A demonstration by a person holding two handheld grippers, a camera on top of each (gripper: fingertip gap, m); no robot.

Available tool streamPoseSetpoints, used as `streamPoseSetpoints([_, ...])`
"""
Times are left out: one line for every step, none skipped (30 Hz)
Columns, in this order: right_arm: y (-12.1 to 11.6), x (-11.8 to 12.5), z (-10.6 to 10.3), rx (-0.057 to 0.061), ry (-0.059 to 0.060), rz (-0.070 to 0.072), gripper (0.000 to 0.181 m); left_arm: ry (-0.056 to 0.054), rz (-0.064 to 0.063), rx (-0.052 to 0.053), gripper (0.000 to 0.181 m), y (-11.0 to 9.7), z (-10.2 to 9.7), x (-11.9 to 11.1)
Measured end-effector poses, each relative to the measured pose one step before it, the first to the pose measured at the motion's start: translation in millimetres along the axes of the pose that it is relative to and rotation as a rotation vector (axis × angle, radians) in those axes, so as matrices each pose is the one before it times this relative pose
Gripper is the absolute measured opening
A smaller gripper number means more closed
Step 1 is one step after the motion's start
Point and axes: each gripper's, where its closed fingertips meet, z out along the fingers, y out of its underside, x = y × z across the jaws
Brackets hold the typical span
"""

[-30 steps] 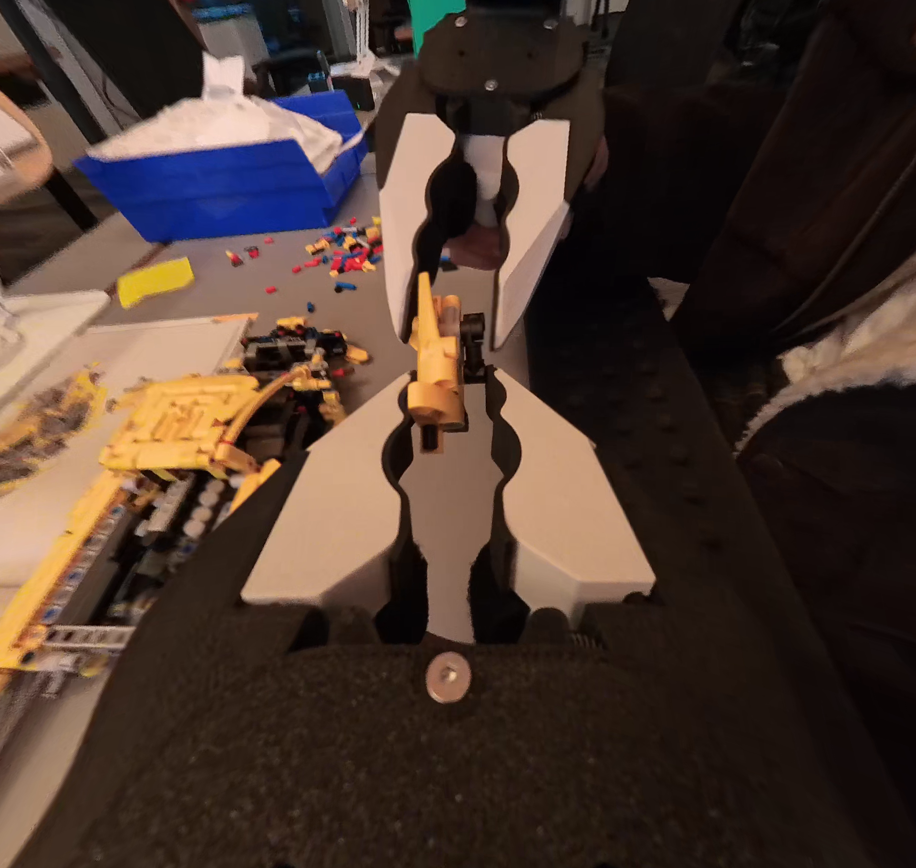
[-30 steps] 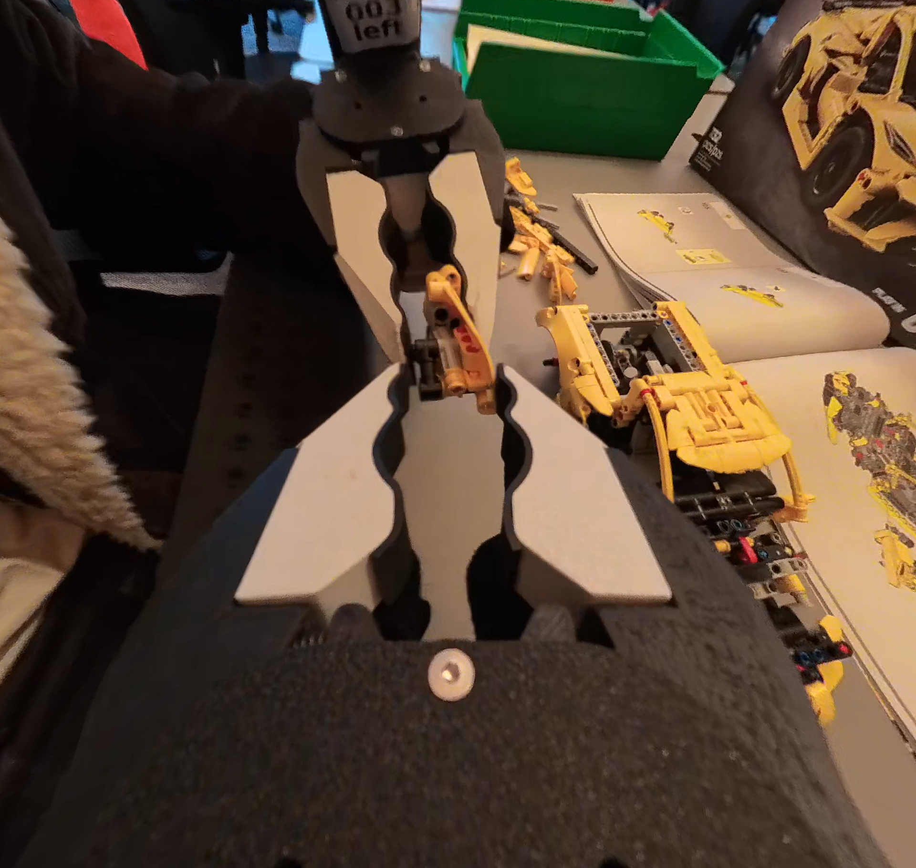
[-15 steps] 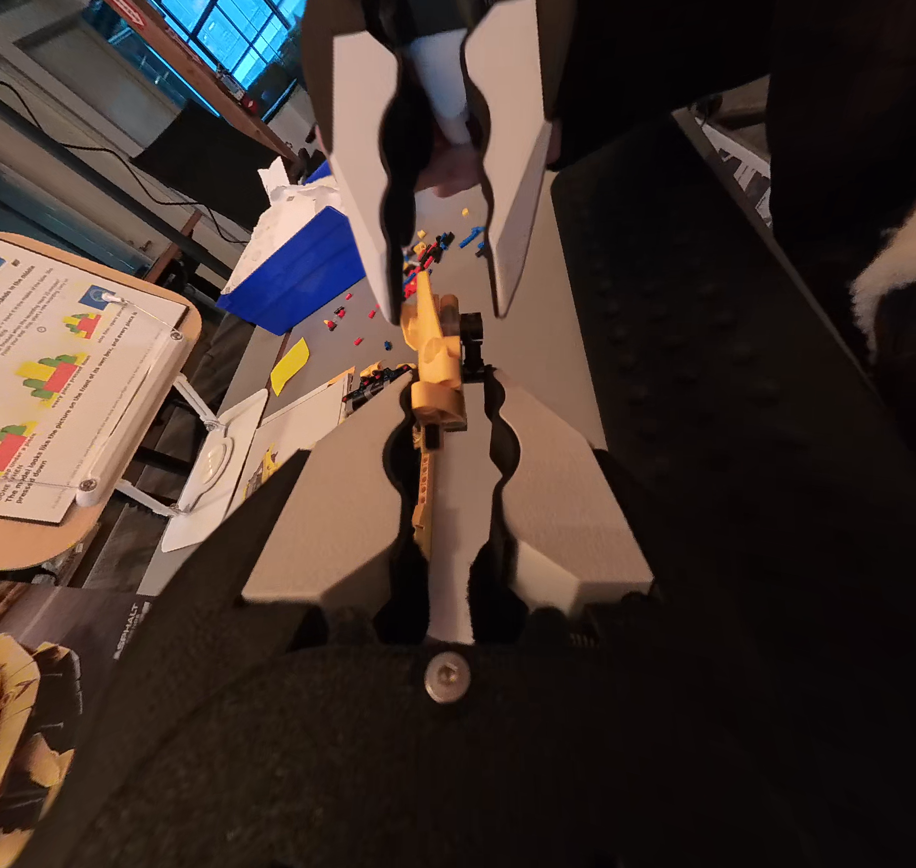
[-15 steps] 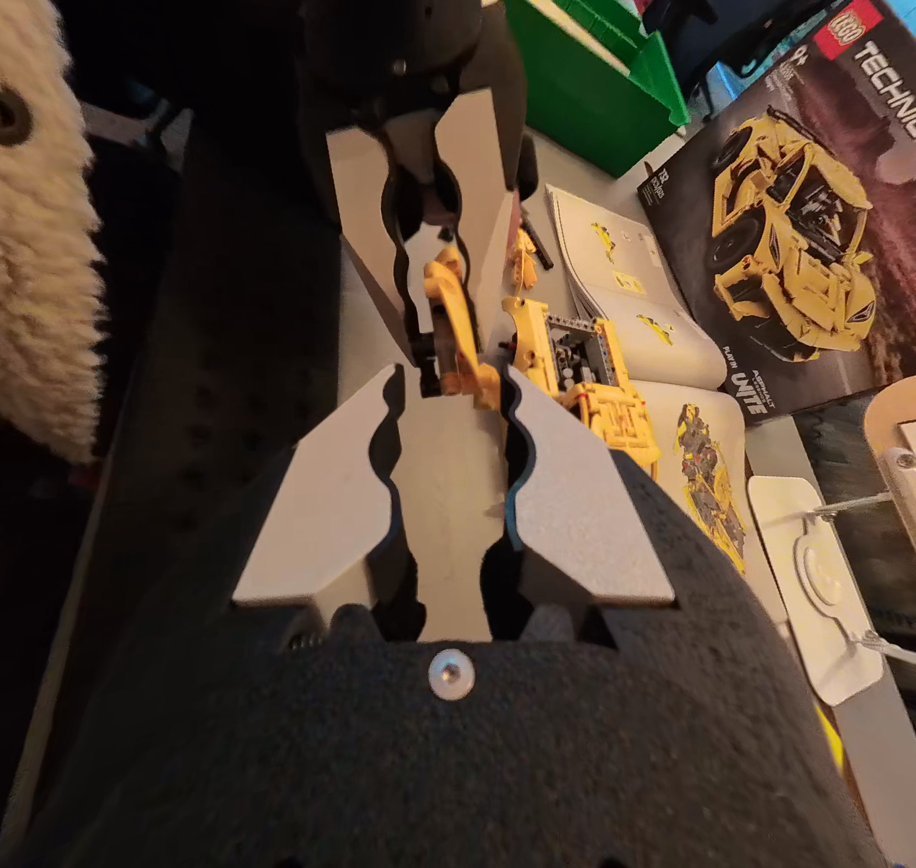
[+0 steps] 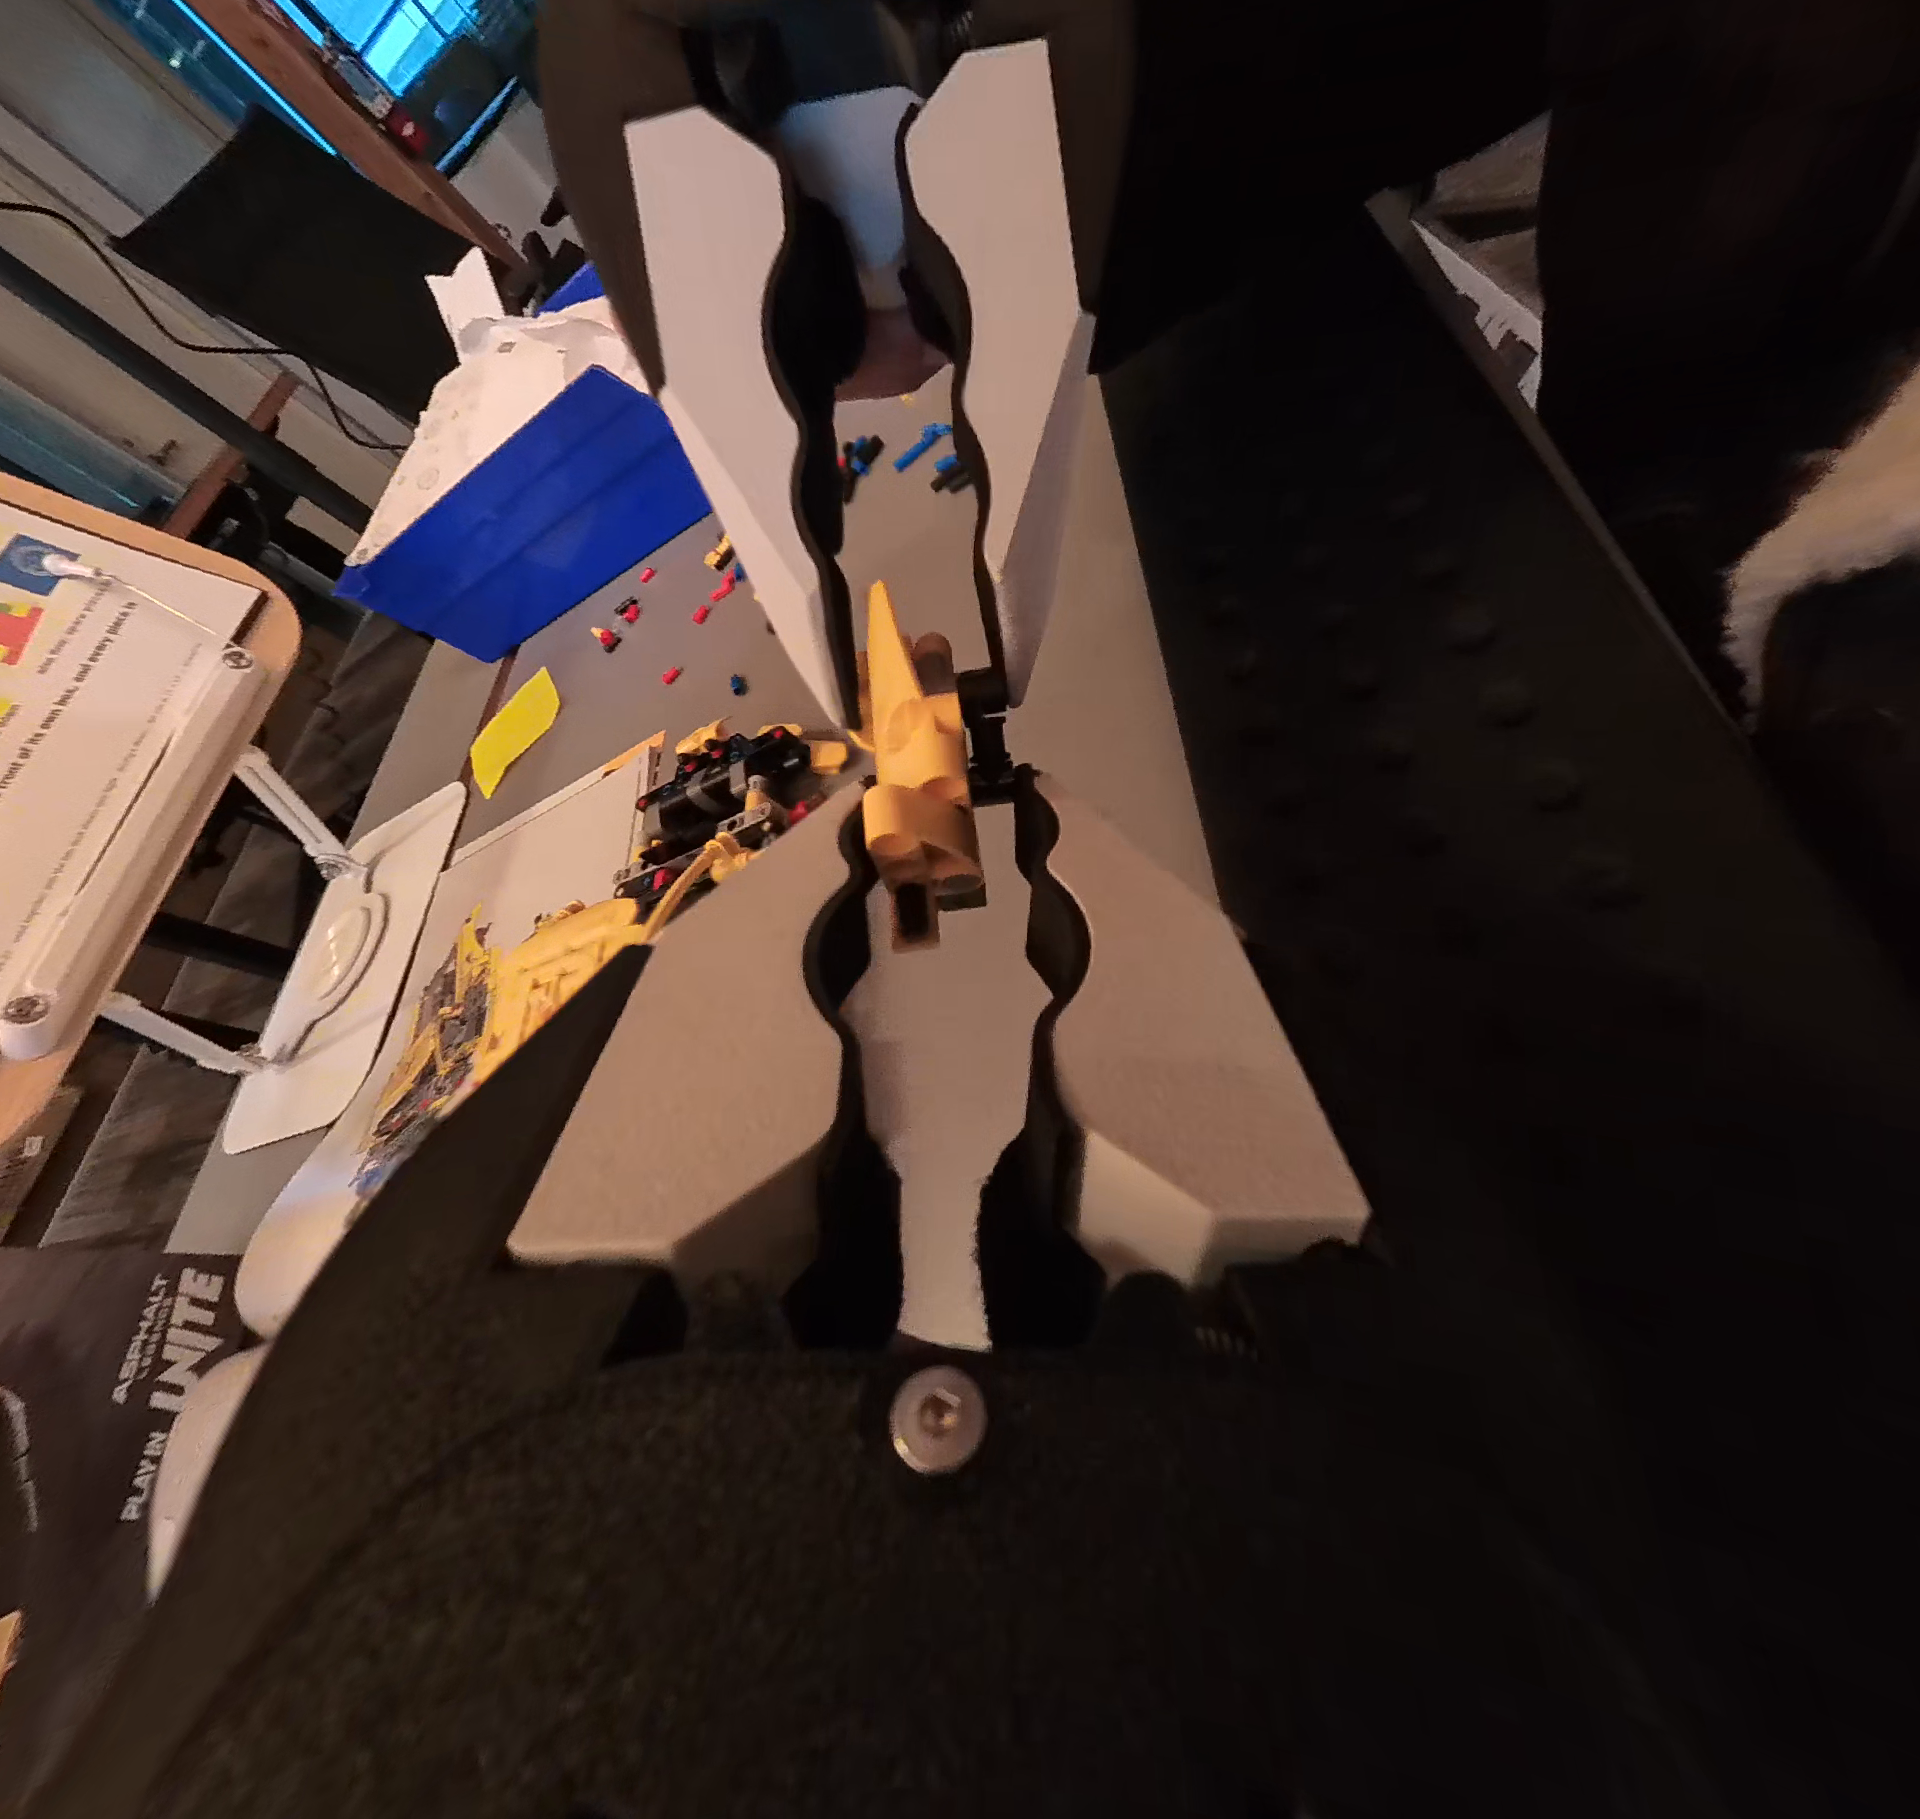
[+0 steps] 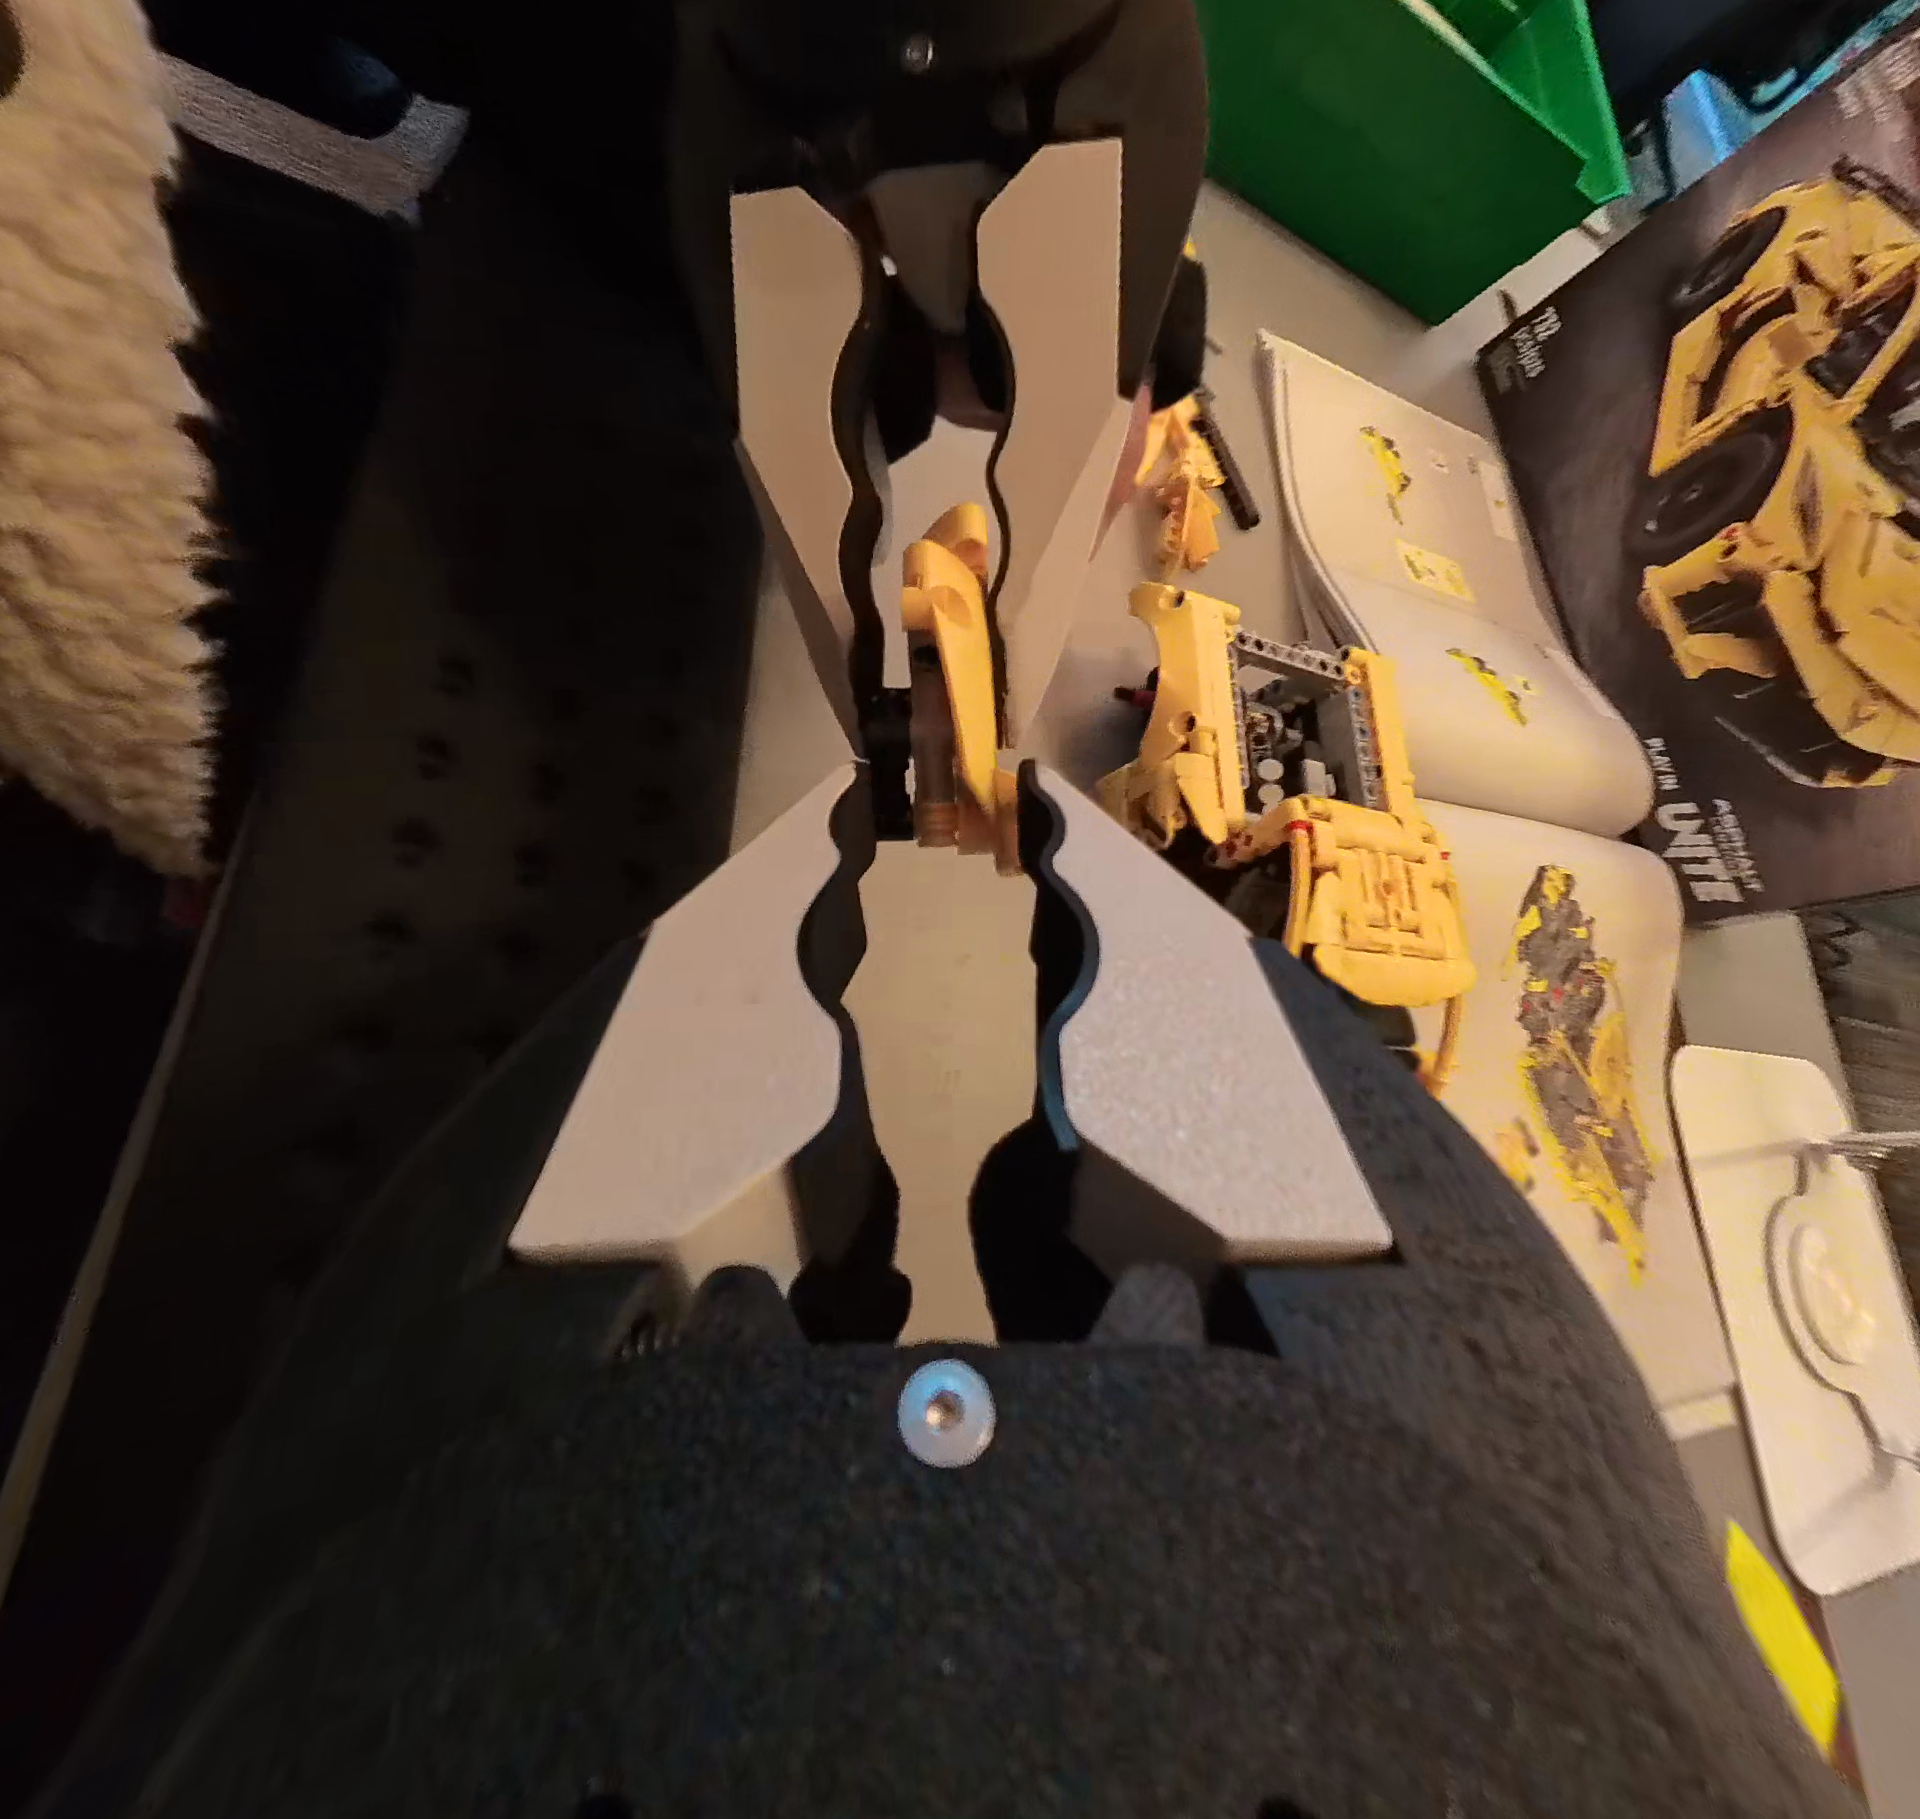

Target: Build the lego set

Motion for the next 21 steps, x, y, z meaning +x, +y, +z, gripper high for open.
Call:
streamPoseSetpoints([2.23, -2.31, 0.46, -0.0089, -0.0247, 0.0068, 0.026, 0.0074, 0.0035, -0.0044, 0.025, 0.57, 1.37, 2.1])
streamPoseSetpoints([2.3, -0.69, 0.54, -0.0091, -0.0198, 0.0126, 0.026, 0.004, -0.0007, -0.0049, 0.025, 0.59, 1.46, 1.52])
streamPoseSetpoints([1.25, 0.56, 0.34, -0.0011, -0.0086, 0.0184, 0.026, -0.0025, -0.0029, -0.0054, 0.025, 1.12, 0.95, -0.31])
streamPoseSetpoints([0.06, -0.6, -0.21, 0.0075, -0.0125, 0.0144, 0.026, 0.0039, -0.0051, 0.0032, 0.025, -0.23, 0.11, 0.29])
streamPoseSetpoints([-0.32, 1.49, -0.56, 0.0071, -0.0006, 0.0178, 0.026, -0.0021, -0.0129, 0.0041, 0.025, -0.51, -0.21, -0.84])
streamPoseSetpoints([-0.7, 2.69, -0.54, 0.009, 0.0079, 0.0261, 0.027, -0.0106, -0.0143, 0.0047, 0.025, 0.03, -0.51, -2.62])
streamPoseSetpoints([-1.39, 1.6, -0.38, 0.0143, -0.0026, 0.0312, 0.027, -0.0005, -0.0225, 0.0095, 0.025, -0.41, -0.87, -1.77])
streamPoseSetpoints([-3.19, 2.94, -1.23, 0.0265, 0.0033, 0.033, 0.028, -0.0013, -0.035, 0.0147, 0.025, -0.95, -1.26, -2.4])
streamPoseSetpoints([-5.13, 3.05, -2.96, 0.0411, 0.0118, 0.0302, 0.029, -0.0004, -0.0499, 0.0286, 0.025, -2.8, -2.13, -3.17])
streamPoseSetpoints([-8.14, 3.09, -5.06, 0.0592, 0.0159, 0.0281, 0.034, 0.0032, -0.0676, 0.0374, 0.025, -4.23, -3.0, -3.76])
streamPoseSetpoints([-9.63, 5.73, -6.48, 0.0722, 0.0284, 0.0286, 0.045, -0.0008, -0.0824, 0.0331, 0.025, -3.16, -2.79, -5.36])
streamPoseSetpoints([-8.08, 8.68, -6.72, 0.0658, 0.0397, 0.0316, 0.051, 0.0011, -0.1002, 0.0334, 0.025, -2.84, -2.56, -6.03])
streamPoseSetpoints([-6.14, 8.52, -4.88, 0.0573, 0.0298, 0.0292, 0.054, 0.0113, -0.115, 0.0498, 0.025, -5.61, -2.91, -4.71])
streamPoseSetpoints([-3.22, 6.85, -1.79, 0.0426, 0.0233, 0.0289, 0.057, 0.0318, -0.1259, 0.0627, 0.025, -8.54, -2.76, -1.7])
streamPoseSetpoints([-2.82, 3.6, 1.12, 0.0451, 0.0097, 0.0287, 0.06, 0.0512, -0.1251, 0.067, 0.025, -9.91, -2.48, 1.52])
streamPoseSetpoints([-2.97, -1.13, 3.2, 0.0523, -0.0151, 0.0336, 0.061, 0.0442, -0.123, 0.0779, 0.025, -11.77, -2.49, 1.09])
streamPoseSetpoints([-2.32, -2.58, 4.22, 0.05, -0.0235, 0.0377, 0.06, 0.0595, -0.1257, 0.0859, 0.025, -12.46, -2.43, 3.33])
streamPoseSetpoints([-3.85, -1.76, 3.58, 0.0557, -0.0187, 0.0387, 0.057, 0.0727, -0.1341, 0.0772, 0.025, -10.53, -1.83, 4.64])
streamPoseSetpoints([-5.66, -1.96, 2.94, 0.0632, -0.0214, 0.0419, 0.052, 0.0879, -0.1412, 0.0679, 0.025, -7.98, -1.35, 6.1])
streamPoseSetpoints([-6.14, -1.47, 2.88, 0.0563, -0.0199, 0.0486, 0.049, 0.0919, -0.141, 0.0515, 0.025, -4.58, -0.98, 5.81])
streamPoseSetpoints([-6.73, -1.8, 2.51, 0.0536, -0.0258, 0.0542, 0.043, 0.0779, -0.1145, 0.0548, 0.026, -4.61, -1.58, 3.89])
